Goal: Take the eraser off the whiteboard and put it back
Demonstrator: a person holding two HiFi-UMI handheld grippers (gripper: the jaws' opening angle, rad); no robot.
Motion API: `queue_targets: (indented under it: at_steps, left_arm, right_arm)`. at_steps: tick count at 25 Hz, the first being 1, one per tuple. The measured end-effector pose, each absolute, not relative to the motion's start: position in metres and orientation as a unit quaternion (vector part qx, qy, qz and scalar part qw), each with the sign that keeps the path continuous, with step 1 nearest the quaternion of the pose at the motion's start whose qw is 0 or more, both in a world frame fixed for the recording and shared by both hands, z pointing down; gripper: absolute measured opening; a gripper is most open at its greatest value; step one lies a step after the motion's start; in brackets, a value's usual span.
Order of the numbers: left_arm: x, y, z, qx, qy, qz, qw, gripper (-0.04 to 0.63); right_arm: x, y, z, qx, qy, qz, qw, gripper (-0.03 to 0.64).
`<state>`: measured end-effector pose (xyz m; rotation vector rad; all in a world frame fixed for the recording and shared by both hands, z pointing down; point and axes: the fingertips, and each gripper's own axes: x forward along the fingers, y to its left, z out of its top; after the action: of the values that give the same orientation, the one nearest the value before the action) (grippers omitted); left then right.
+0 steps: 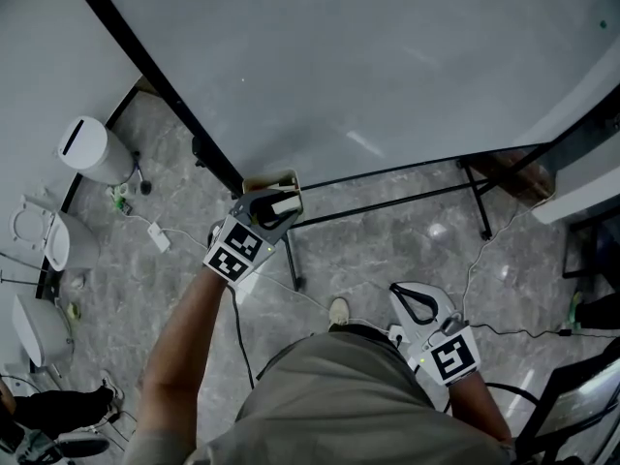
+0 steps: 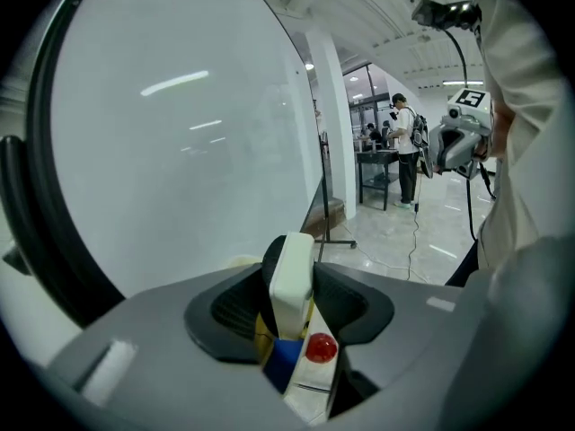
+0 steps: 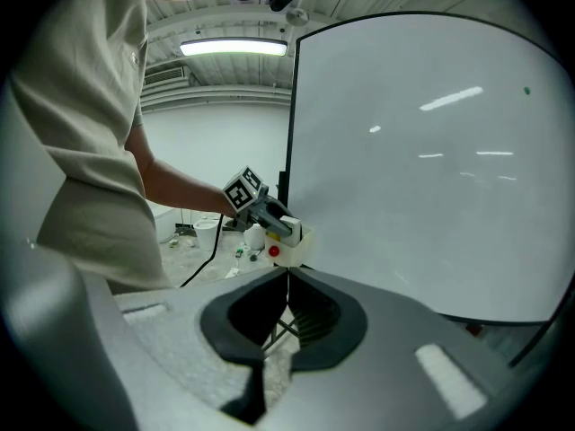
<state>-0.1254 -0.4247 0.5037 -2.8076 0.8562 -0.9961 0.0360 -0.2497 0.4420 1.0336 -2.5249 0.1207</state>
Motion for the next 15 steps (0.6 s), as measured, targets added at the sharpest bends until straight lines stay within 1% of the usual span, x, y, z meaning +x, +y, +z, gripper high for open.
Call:
queue_targets:
  at_steps: [8,15]
  left_arm:
    - [-0.146,-0.411,0.437,-0.910,0.332,-0.247,0.022,0.178]
    - [-0.178,-0.366,0.369,-0.908,0.375,-0.185,0.041,0.176]
  right_arm:
    - [0.020,-0.237,0.437,0.352,-0.914,0.032,0.198,0.003]
    - [-0.009,-0.216,0.431,0.327,-0.924,0.021,0.194,0.003]
